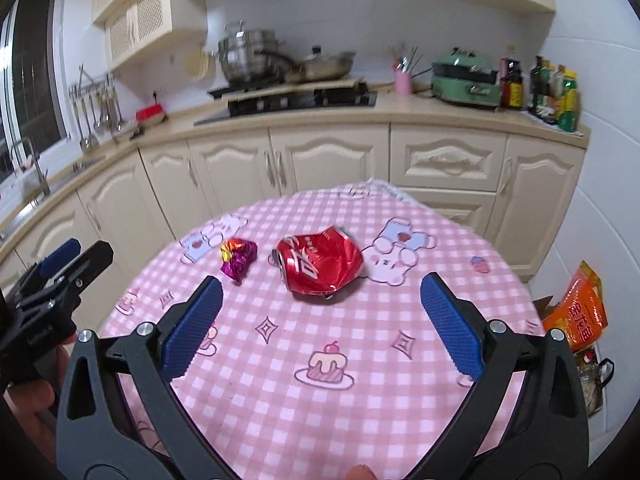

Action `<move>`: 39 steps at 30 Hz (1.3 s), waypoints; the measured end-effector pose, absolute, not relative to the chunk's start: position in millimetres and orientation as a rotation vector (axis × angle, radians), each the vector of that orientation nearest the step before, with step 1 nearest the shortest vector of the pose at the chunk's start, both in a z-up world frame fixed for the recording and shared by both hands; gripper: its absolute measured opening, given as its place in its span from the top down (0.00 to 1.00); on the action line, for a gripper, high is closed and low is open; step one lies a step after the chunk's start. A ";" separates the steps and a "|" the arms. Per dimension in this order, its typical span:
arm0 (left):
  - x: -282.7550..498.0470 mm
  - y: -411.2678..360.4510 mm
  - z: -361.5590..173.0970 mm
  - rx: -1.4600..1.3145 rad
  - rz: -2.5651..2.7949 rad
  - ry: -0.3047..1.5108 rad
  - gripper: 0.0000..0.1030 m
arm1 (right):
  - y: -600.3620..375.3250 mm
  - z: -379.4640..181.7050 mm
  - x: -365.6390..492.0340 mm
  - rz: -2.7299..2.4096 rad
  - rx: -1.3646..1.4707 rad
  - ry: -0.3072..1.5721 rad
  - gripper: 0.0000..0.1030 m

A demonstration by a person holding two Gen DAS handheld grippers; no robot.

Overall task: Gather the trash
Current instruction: 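Grasp the yellow-purple candy wrapper with left tool while right tool grasps crushed red can, then lift the candy wrapper and red can toward the blue bin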

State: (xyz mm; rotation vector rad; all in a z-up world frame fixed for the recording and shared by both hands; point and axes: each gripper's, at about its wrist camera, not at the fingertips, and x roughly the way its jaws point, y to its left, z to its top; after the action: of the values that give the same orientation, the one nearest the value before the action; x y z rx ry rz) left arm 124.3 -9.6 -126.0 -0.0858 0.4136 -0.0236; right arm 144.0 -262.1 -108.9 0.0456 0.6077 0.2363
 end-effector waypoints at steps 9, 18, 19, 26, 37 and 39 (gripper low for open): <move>211.6 -11.5 -167.0 0.007 -0.034 0.604 0.06 | -228.3 -141.0 208.3 0.329 -0.026 0.725 0.06; 291.6 -27.8 -203.0 0.065 -0.082 0.779 0.06 | -206.5 -165.4 249.2 0.337 -0.105 0.791 0.11; 299.7 -30.3 -209.2 0.074 -0.084 0.796 0.06 | -204.8 -168.9 252.2 0.336 -0.106 0.798 0.16; 314.9 -37.9 -226.1 0.067 -0.139 0.897 0.51 | -198.3 -182.4 255.3 0.328 -0.134 0.788 0.69; 287.5 -21.4 -208.9 -0.075 -0.209 0.791 0.78 | -248.8 -152.8 207.1 0.298 0.021 0.729 0.74; 271.9 -26.0 -205.1 -0.080 -0.222 0.766 0.78 | -260.0 -145.1 192.9 0.285 0.028 0.709 0.74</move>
State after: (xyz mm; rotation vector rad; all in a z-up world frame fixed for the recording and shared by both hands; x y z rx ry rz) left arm 271.9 -26.0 -205.1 -0.0799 0.7663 -0.2219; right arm 192.9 -260.1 -145.1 0.0284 0.7094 0.2847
